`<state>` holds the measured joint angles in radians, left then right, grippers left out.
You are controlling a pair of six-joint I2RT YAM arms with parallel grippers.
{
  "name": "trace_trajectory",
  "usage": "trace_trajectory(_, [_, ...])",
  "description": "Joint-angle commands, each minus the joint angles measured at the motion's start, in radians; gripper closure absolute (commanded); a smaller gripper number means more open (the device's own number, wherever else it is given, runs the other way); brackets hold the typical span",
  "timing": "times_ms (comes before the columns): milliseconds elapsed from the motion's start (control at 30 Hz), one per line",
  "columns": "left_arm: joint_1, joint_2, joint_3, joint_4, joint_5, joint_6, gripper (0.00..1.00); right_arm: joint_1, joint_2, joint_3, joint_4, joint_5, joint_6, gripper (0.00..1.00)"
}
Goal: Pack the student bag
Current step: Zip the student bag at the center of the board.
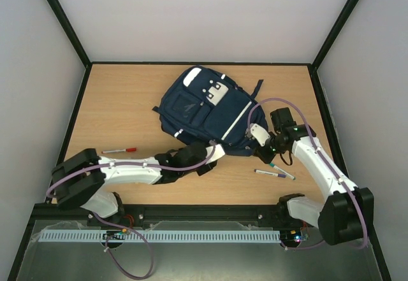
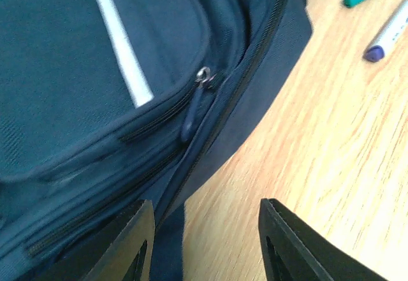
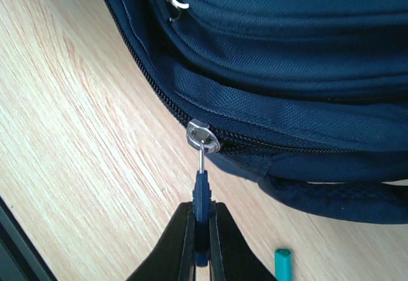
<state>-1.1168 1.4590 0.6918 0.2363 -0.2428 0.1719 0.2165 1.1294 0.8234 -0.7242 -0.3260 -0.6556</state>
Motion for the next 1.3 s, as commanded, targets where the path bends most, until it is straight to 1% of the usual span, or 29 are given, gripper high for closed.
trace_trajectory(0, [-0.019, 0.123, 0.073, 0.081, 0.101, 0.060, 0.52, -0.002, 0.035, -0.008, -0.110, 0.012, -0.035, 0.99])
trace_trajectory(133, [-0.046, 0.235, 0.158, 0.077, 0.110, 0.095, 0.53, -0.002, 0.051, 0.001, -0.137, 0.002, -0.048, 0.99])
trace_trajectory(300, [-0.059, 0.318, 0.203, 0.125, 0.078, 0.122, 0.55, -0.001, 0.092, 0.006, -0.175, 0.037, -0.081, 0.99])
trace_trajectory(367, [-0.069, 0.324, 0.211, 0.131, 0.058, 0.133, 0.55, -0.002, 0.110, 0.009, -0.196, 0.047, -0.097, 0.99])
trace_trajectory(467, [-0.105, 0.285, 0.197, 0.137, 0.009, 0.159, 0.54, -0.002, 0.138, 0.022, -0.229, 0.048, -0.114, 0.99])
trace_trajectory(600, [-0.112, 0.236, 0.142, 0.217, -0.040, 0.186, 0.45, -0.002, 0.168, 0.035, -0.242, 0.039, -0.113, 0.99])
trace_trajectory(733, [-0.091, 0.292, 0.188, 0.177, -0.035, 0.219, 0.46, -0.002, 0.186, 0.047, -0.242, 0.021, -0.104, 0.99])
trace_trajectory(867, [-0.081, 0.346, 0.246, 0.136, 0.001, 0.245, 0.50, -0.002, 0.183, 0.045, -0.241, 0.016, -0.104, 0.99])
trace_trajectory(1000, [-0.080, 0.395, 0.296, 0.116, -0.010, 0.271, 0.56, -0.002, 0.193, 0.046, -0.241, -0.005, -0.104, 0.99])
trace_trajectory(1167, [-0.078, 0.445, 0.339, 0.086, -0.058, 0.281, 0.70, -0.003, 0.216, 0.044, -0.249, -0.008, -0.107, 0.99])
trace_trajectory(1267, [-0.080, 0.454, 0.336, 0.070, -0.074, 0.285, 0.77, -0.003, 0.232, 0.046, -0.262, 0.007, -0.123, 0.99])
